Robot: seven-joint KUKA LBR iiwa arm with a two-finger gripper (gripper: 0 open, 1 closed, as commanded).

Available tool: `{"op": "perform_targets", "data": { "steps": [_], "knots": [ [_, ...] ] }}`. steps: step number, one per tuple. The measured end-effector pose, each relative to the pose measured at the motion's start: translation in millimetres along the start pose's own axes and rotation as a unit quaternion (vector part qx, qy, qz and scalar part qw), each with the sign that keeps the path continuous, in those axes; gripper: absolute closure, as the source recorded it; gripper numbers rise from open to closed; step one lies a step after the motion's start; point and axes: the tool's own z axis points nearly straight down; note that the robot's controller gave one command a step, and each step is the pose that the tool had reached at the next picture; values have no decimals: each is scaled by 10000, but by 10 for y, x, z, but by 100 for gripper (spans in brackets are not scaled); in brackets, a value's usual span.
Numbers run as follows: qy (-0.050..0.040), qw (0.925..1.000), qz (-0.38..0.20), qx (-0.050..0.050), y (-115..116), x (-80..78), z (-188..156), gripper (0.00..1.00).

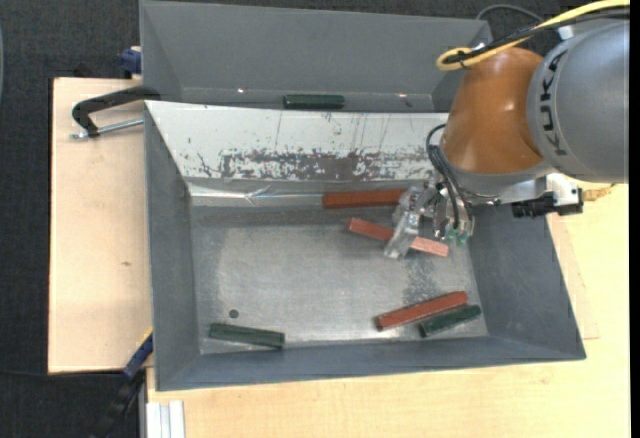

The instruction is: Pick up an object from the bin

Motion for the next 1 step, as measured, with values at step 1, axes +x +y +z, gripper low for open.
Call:
{"op": "perform_targets", "data": {
  "steps": [1],
  "knots": [
    [-44,10000,-1,-10,5,-11,-193,100]
  ]
}}
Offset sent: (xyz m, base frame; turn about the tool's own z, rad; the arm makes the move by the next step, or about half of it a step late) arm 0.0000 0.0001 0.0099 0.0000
